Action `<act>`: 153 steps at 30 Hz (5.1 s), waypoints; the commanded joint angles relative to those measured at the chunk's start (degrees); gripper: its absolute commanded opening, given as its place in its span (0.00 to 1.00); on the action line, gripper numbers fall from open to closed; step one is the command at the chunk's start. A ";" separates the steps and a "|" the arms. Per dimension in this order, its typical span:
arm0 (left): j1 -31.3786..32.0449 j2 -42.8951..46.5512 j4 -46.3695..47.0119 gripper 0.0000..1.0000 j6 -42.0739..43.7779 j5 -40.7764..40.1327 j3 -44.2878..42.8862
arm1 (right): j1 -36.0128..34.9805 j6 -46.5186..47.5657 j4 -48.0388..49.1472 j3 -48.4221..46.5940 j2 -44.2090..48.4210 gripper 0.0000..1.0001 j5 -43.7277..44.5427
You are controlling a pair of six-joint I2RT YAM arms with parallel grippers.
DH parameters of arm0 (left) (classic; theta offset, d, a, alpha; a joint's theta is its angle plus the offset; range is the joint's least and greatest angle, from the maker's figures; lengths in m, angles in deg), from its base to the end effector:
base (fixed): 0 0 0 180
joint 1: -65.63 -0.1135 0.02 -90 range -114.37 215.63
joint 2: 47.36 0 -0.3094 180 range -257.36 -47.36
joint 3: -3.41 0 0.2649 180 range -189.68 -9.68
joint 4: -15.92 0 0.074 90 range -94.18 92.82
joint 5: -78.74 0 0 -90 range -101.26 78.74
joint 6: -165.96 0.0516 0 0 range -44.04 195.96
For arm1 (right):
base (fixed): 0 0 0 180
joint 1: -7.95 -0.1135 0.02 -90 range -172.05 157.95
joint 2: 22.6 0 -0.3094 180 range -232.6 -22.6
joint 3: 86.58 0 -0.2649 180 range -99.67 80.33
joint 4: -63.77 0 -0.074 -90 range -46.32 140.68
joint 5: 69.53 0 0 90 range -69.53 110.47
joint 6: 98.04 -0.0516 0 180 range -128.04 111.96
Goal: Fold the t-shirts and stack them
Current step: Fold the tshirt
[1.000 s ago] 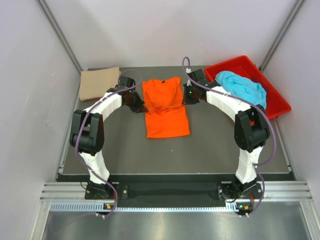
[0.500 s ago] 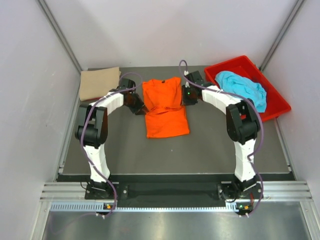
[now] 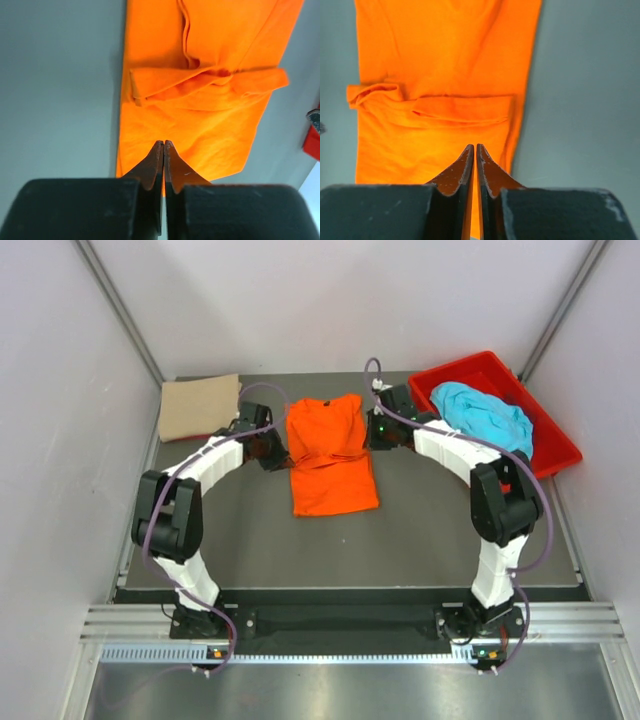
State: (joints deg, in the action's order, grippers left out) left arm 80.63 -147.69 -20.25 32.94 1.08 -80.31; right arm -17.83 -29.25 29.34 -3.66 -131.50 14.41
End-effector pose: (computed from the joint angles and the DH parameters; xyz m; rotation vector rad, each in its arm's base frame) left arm 0.3879 -0.1154 0.2431 -0.5365 2.5405 -0.6691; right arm 0.4174 0.2076 0.2614 -0.1487 2.4297 0.5077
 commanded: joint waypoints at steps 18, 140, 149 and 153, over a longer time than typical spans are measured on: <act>2.40 -11.11 1.98 0.00 2.86 -3.55 -6.97 | -6.39 -8.32 13.61 1.90 -7.99 0.03 -2.99; 3.01 15.25 -0.39 0.00 4.88 1.11 28.97 | 4.16 -7.18 20.20 50.06 25.84 0.08 -14.33; 3.01 16.31 1.34 0.04 5.06 5.93 21.68 | 4.33 -0.77 11.24 30.92 19.18 0.19 -15.10; 3.01 14.03 7.67 0.04 2.95 10.07 21.50 | 4.33 1.52 10.36 21.25 10.04 0.19 -20.64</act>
State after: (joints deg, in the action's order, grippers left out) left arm 83.41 -133.44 -18.72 36.94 6.94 -57.30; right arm -13.31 -31.09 40.72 22.94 -116.99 -1.85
